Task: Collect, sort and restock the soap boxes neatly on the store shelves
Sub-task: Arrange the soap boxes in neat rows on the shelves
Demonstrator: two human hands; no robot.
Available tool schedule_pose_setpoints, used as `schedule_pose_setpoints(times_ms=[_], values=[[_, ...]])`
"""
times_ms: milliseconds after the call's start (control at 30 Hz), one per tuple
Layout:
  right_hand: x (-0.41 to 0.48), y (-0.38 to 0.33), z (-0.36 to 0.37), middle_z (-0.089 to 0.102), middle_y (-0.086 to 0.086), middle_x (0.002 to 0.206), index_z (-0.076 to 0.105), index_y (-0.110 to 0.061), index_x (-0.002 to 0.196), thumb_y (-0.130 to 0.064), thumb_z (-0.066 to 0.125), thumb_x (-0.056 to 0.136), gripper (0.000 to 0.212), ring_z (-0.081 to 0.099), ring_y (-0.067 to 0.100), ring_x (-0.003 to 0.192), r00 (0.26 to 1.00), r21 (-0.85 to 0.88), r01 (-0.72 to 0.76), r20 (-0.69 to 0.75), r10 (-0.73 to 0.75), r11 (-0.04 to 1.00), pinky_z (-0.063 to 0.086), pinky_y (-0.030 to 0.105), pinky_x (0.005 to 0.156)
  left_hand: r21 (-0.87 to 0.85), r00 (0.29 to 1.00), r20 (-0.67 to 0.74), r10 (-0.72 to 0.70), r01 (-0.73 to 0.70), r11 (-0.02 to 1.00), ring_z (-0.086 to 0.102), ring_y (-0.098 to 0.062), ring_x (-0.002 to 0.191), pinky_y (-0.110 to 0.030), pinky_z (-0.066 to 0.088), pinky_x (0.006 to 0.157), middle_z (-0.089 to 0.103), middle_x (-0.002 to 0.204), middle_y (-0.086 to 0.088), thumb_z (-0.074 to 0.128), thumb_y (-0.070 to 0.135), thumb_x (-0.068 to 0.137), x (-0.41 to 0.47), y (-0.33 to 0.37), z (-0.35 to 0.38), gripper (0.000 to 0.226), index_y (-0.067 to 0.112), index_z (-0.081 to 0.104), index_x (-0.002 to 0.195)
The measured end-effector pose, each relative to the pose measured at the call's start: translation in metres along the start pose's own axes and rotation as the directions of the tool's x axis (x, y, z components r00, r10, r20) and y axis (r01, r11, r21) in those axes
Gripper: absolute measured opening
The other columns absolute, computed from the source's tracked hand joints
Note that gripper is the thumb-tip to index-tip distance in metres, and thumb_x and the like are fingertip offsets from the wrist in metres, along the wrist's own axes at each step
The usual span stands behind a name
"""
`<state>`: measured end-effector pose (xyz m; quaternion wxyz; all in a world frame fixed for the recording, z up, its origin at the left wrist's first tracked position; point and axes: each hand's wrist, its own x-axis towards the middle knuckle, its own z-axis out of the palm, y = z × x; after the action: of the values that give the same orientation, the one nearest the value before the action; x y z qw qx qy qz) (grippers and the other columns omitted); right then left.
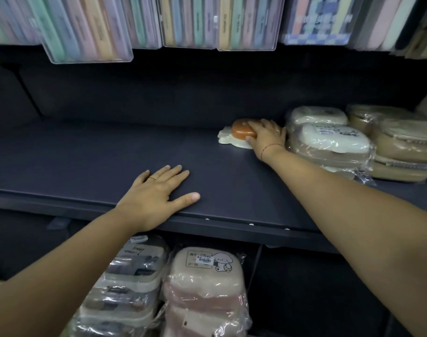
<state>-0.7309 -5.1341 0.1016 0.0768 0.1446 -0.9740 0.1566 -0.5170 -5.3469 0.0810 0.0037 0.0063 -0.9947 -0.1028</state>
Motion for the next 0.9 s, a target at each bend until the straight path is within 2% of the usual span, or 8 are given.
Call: schedule_pose_setpoints(times_ms=[167,267,400,567,667,733,800,900], values=[[0.008,0.006,0.005,0.019,0.007,0.159,0.032,-0.035,0.148,-0.033,0.045,0.100,0.050,0.009,0.027,0.148,1.000,-0.018,0.020,-0.010,-0.020,1.000,0.001,0.048,0.119,-0.007,1.000,-0.027,0.005,-0.005,1.000,0.000,0.004,0.146,-0.032,-0.003,0.121,0.007,0.160,0.023,-0.009,0.101,0.050,-0.002,0.000,0.001,0.121,0.043,0.016,0.153],[-0.003,0.003,0.004,0.014,0.012,0.160,0.021,-0.026,0.153,-0.034,0.043,0.100,0.058,0.008,0.030,0.148,0.999,-0.043,0.033,-0.037,-0.034,0.999,0.002,0.045,0.120,-0.014,0.999,-0.040,0.003,-0.004,1.000,0.005,0.001,0.147,-0.033,0.001,0.122,0.013,0.161,0.020,-0.005,0.100,0.053,-0.003,0.000,0.001,0.119,0.040,0.021,0.152],[-0.062,-0.018,-0.009,0.010,0.014,0.160,0.014,-0.020,0.155,-0.032,0.044,0.101,0.063,0.010,0.031,0.148,0.981,0.193,0.180,-0.108,-0.162,0.964,0.010,0.040,0.120,-0.029,0.997,-0.073,0.000,-0.002,1.000,0.016,-0.008,0.148,-0.036,0.010,0.122,0.024,0.160,0.010,0.016,0.091,0.073,-0.008,0.004,0.002,0.099,0.032,0.031,0.151],[-0.212,-0.020,-0.018,0.033,0.004,0.150,0.031,-0.019,0.149,-0.034,0.047,0.101,0.053,0.030,0.016,0.140,0.952,0.538,0.307,-0.189,-0.242,0.785,0.023,0.026,0.115,-0.056,0.961,-0.271,-0.046,0.032,0.998,0.033,-0.024,0.142,-0.043,0.023,0.117,0.042,0.152,-0.005,0.023,0.077,0.086,-0.023,0.012,0.007,0.087,0.018,0.044,0.146],[-0.306,0.002,-0.008,0.054,0.000,0.120,0.056,-0.015,0.125,-0.026,0.049,0.098,0.030,0.053,0.007,0.113,0.928,0.635,0.337,-0.349,-0.132,0.695,0.040,0.018,0.098,-0.187,0.899,-0.437,0.014,-0.106,0.977,0.037,-0.027,0.135,-0.039,0.024,0.112,0.047,0.143,-0.011,0.030,0.066,0.088,-0.075,0.037,0.015,0.080,0.009,0.043,0.144],[-0.356,0.017,0.011,0.057,-0.005,0.100,0.060,-0.015,0.105,-0.023,0.046,0.096,0.018,0.056,0.005,0.093,0.916,0.662,0.300,-0.401,-0.013,0.687,0.043,0.015,0.083,-0.177,0.835,-0.541,0.100,-0.228,0.957,0.047,-0.023,0.110,-0.034,0.032,0.095,0.056,0.116,-0.007,0.038,0.057,0.093,-0.128,0.058,0.034,0.064,0.008,0.052,0.133],[-0.393,0.032,0.046,0.054,-0.008,0.093,0.060,-0.016,0.097,-0.031,0.046,0.093,0.020,0.054,0.006,0.086,0.957,0.638,0.206,-0.289,-0.017,0.742,0.044,0.018,0.076,-0.151,0.850,-0.490,0.195,-0.304,0.941,0.043,-0.013,0.091,-0.030,0.036,0.080,0.052,0.096,0.003,0.037,0.056,0.096,-0.184,0.079,0.070,0.052,0.013,0.059,0.115],[-0.420,0.056,0.105,0.051,-0.006,0.107,0.061,-0.017,0.110,-0.058,0.043,0.083,0.052,0.054,0.015,0.098,0.989,0.436,0.033,0.114,-0.092,0.899,0.047,0.032,0.086,-0.070,0.885,-0.138,0.445,-0.456,0.887,0.047,-0.012,0.089,-0.027,0.038,0.078,0.056,0.095,0.004,0.046,0.063,0.090,-0.233,0.083,0.146,0.047,0.021,0.061,0.103]])
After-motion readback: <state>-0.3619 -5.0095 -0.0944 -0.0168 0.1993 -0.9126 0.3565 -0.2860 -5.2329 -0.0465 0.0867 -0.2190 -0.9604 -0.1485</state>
